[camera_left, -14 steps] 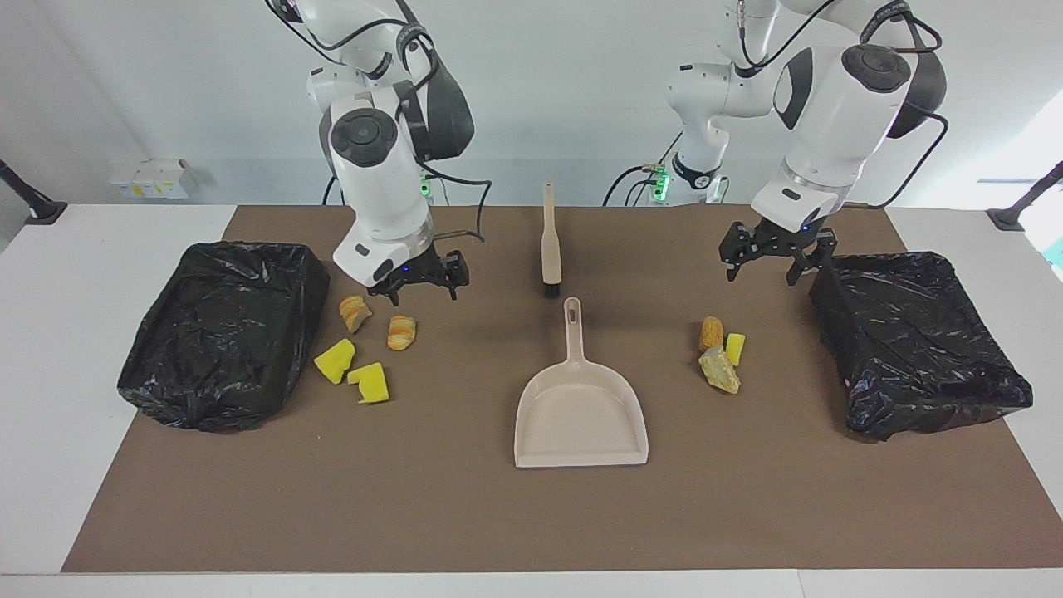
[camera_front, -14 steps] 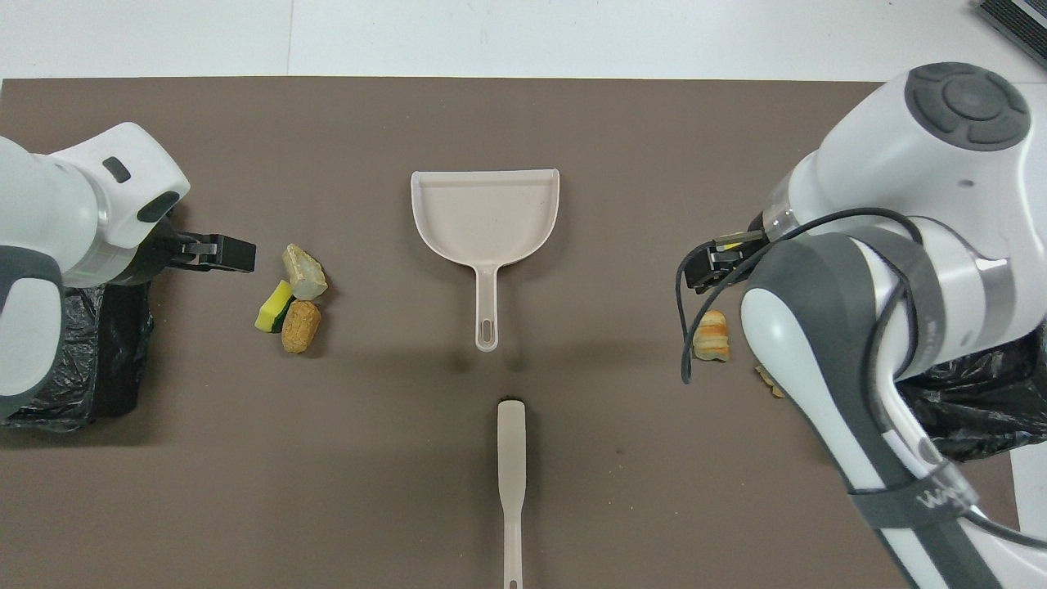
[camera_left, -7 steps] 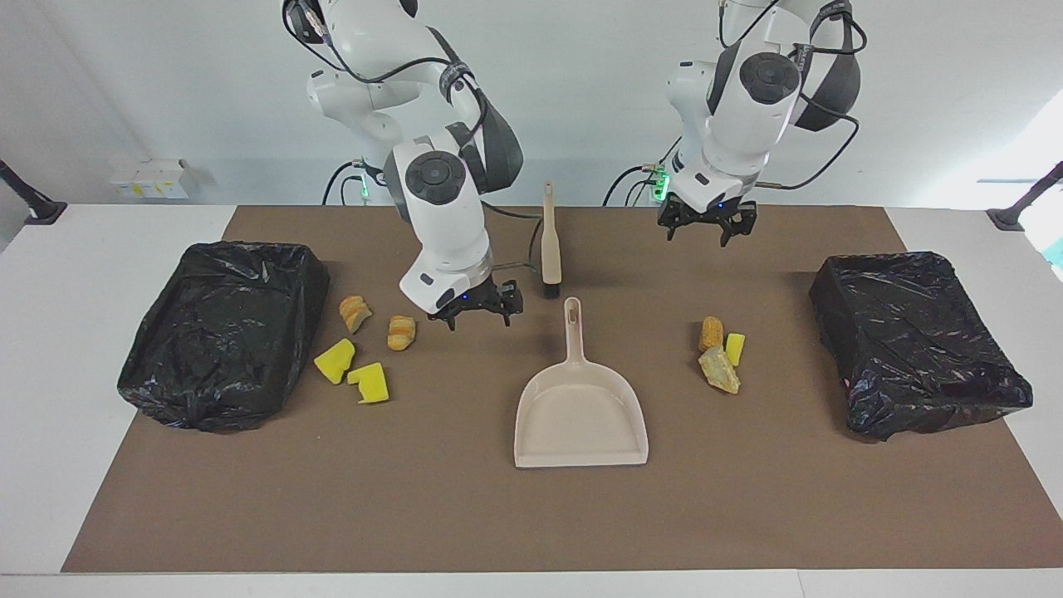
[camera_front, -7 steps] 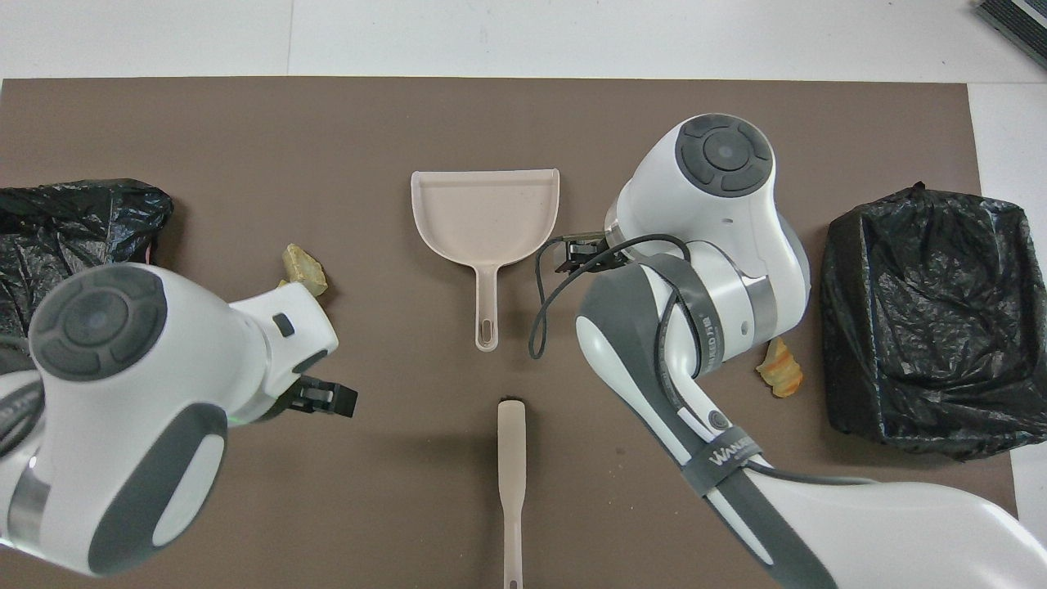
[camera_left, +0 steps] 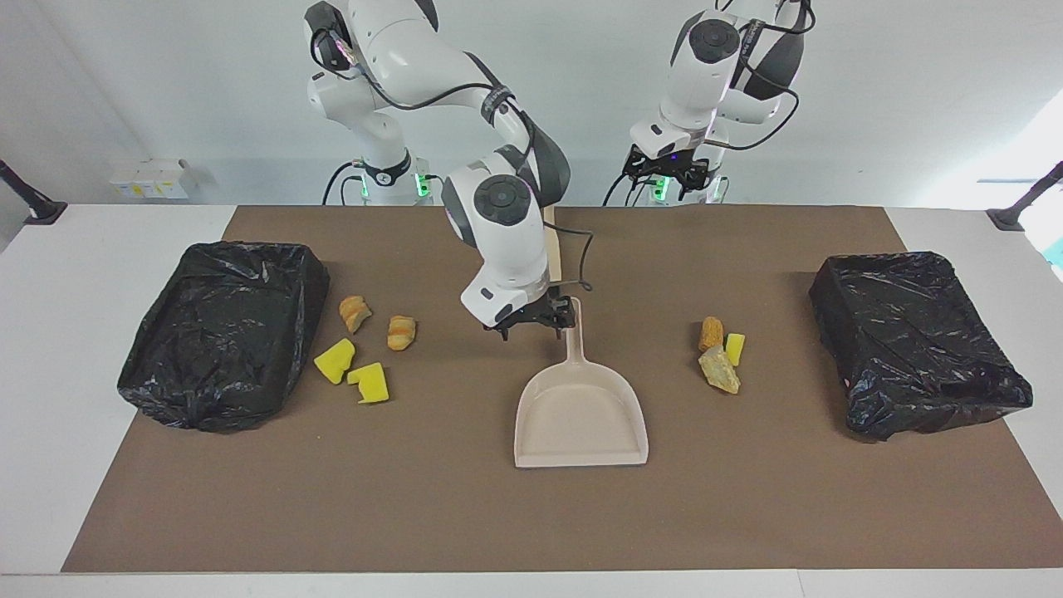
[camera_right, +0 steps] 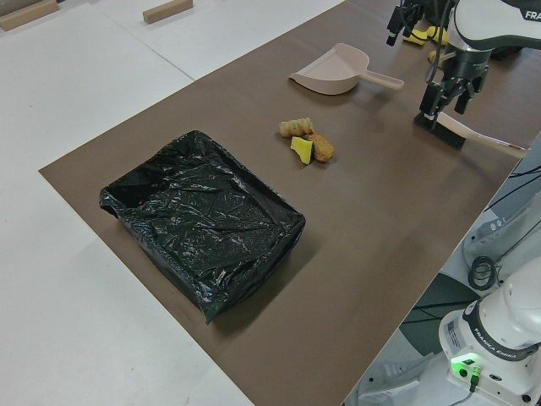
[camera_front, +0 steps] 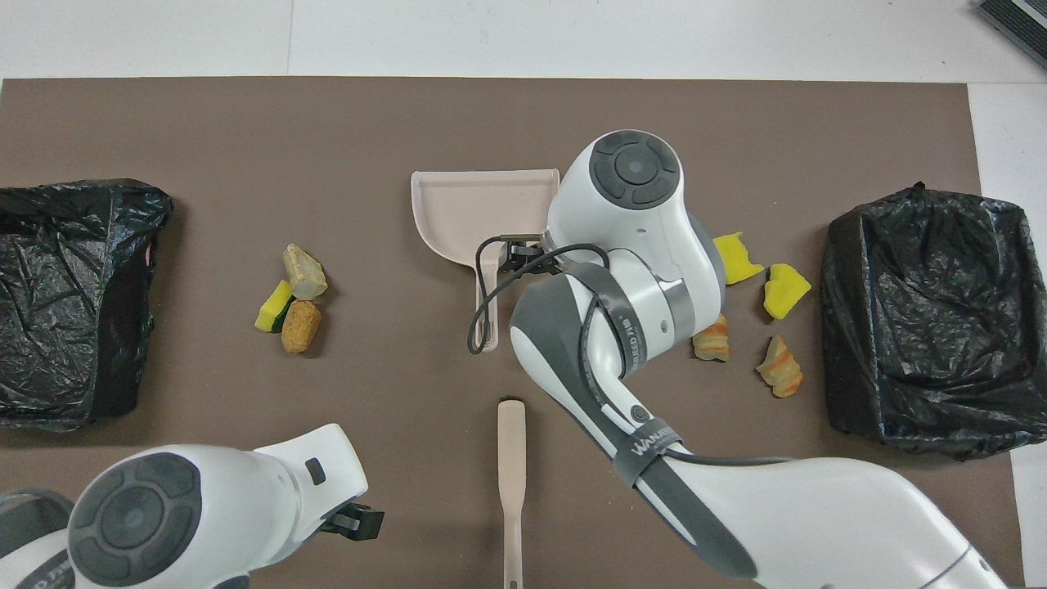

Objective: Sweep and dump trash in bin
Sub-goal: 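Reach the right gripper toward the dustpan handle while the left gripper advances, then grasp the beige dustpan handle with the right gripper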

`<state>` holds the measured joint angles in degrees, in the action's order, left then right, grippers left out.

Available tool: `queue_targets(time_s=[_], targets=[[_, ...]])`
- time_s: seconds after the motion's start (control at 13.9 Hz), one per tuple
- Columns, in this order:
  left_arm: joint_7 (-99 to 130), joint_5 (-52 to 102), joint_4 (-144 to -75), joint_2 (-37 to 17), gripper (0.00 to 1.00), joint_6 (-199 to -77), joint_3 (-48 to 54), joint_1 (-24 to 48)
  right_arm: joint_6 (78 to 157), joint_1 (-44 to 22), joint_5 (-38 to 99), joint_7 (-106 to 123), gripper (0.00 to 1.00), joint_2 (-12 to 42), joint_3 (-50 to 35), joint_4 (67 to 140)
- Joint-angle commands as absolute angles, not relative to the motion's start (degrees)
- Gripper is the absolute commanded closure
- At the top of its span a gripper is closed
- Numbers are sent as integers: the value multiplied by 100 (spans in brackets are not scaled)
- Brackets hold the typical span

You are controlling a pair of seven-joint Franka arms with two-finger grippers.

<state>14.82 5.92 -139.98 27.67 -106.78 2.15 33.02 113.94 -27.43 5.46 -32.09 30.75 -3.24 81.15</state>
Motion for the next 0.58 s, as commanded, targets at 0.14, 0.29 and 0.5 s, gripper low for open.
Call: queue_targets(time_s=[0.14,0.29,0.5], targets=[[2083,835,-14493,2839,0,-11514,123,3858,11698,-3076,545,-3577,0,3568,-334,7699],[2083,835,-14616,2830,0,-11557,123,3902,11724,-3207,431,-3603,0,3551,-343,7848],[2074,835,-14669,2821,0,-11575,123,3894,11655,-3217,439,-3612,27,3481,-343,8120]])
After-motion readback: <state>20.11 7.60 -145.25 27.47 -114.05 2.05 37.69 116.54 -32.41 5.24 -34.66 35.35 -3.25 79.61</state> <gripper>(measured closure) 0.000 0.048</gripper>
